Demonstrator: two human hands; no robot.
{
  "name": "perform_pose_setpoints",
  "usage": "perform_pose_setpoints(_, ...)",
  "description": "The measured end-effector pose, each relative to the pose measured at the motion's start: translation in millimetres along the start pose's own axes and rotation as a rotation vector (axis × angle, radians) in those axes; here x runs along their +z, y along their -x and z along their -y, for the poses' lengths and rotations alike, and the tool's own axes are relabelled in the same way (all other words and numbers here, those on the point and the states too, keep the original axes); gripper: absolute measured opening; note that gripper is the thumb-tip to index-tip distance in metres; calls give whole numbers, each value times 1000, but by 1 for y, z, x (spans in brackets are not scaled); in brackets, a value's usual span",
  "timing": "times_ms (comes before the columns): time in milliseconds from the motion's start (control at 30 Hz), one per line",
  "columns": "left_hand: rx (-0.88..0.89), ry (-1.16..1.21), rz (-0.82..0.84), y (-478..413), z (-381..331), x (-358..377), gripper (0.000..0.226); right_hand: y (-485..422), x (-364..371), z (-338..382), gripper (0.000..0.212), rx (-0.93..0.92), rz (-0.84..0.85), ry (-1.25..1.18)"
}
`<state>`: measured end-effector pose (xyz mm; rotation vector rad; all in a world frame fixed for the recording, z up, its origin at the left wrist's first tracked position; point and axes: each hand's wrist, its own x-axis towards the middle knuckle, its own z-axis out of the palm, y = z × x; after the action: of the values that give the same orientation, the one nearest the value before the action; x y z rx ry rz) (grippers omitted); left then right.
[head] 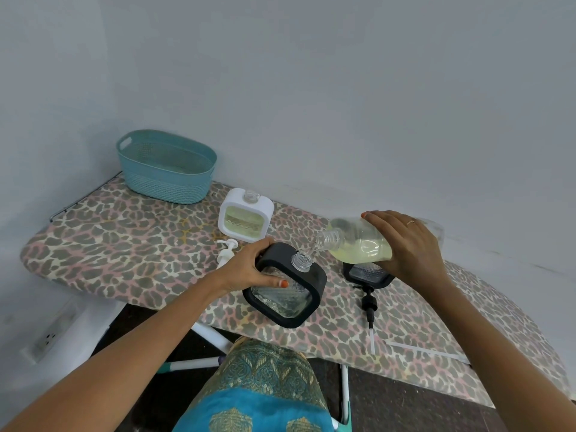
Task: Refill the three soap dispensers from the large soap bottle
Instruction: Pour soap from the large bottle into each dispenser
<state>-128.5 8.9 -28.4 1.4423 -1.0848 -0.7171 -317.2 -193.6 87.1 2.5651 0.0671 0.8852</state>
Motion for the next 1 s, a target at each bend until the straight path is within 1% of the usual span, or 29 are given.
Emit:
perform_pose_setpoints(233,4,22,-5,0,0,2,89,0,-1,0,75,-11,2,0)
perform_pose_setpoints(367,12,21,-10,0,1,3,91,0,-2,0,75,-13,3,-3)
perform_pose_setpoints(600,15,29,-10,1,1,4,79,0,-2,1,78,-12,13,-1)
perform_pose_setpoints(733,19,7,-24,1,4,5,81,-1,-2,1,77,-17,10,-5)
perform_pose_setpoints(900,11,-23,-35,0,7,5,92,0,-3,0,78,-16,16,3)
perform_pose_setpoints(1000,-4,-29,-34,0,7,5,91,-1,-4,0,78,-20,11,2)
